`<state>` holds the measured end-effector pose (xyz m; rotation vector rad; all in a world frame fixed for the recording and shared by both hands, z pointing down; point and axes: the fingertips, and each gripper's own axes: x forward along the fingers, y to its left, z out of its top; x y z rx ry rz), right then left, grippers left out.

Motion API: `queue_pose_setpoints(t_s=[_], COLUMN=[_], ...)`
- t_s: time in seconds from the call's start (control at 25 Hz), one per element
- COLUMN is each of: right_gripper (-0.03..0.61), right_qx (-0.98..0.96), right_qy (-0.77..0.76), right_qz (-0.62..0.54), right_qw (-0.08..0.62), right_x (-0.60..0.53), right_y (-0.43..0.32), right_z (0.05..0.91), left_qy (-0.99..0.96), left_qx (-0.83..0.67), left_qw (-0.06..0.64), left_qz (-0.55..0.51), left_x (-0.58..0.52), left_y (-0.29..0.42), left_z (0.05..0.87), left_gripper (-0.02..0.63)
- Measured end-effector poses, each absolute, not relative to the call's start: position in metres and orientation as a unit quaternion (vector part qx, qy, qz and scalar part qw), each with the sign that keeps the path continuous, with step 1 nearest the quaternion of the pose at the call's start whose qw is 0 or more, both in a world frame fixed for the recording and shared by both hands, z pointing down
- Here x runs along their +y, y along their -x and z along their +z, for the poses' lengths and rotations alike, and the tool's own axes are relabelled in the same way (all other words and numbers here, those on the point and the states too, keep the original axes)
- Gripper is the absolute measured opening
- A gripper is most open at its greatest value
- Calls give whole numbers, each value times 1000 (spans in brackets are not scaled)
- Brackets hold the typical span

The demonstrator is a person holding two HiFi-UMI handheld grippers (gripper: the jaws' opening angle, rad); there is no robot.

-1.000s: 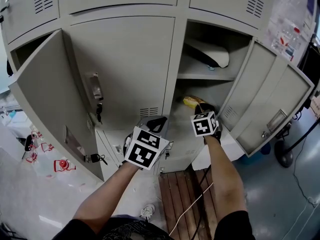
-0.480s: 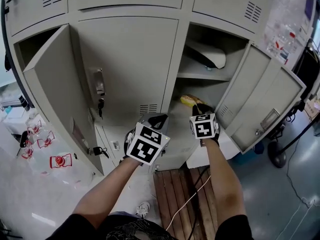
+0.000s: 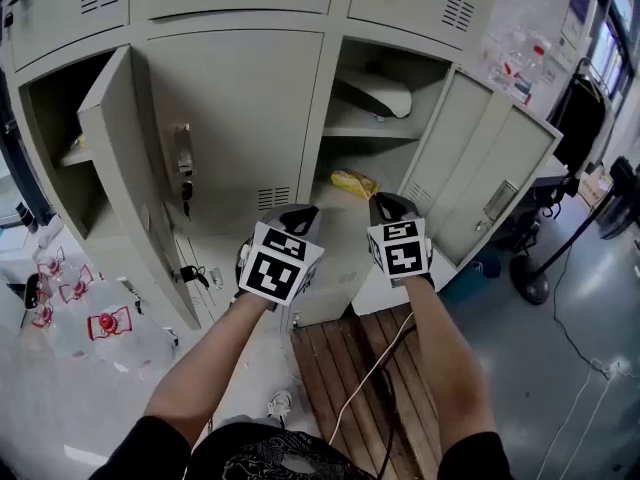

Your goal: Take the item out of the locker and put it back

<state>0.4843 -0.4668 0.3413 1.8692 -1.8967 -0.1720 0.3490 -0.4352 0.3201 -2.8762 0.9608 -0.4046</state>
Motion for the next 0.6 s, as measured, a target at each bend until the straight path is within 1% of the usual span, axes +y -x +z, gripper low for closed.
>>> queue_pose_setpoints(t_s=[0.32,0.6], right_gripper=[35,31], right_qx=[-680,-672], right_qy=[-700,-722], right_qz=[-77,-54], right_qw=[201,156], right_x=[-386,-316], right_y=[-475,-479], right_z=[302,292], left_qy=[947,953], left_qx=[294,276], left_qw=[46,41], left_qz=[-121,-117], left_x=[-397,-362], left_y=[-348,-349], left_z=[310,311], left_gripper=[0,0])
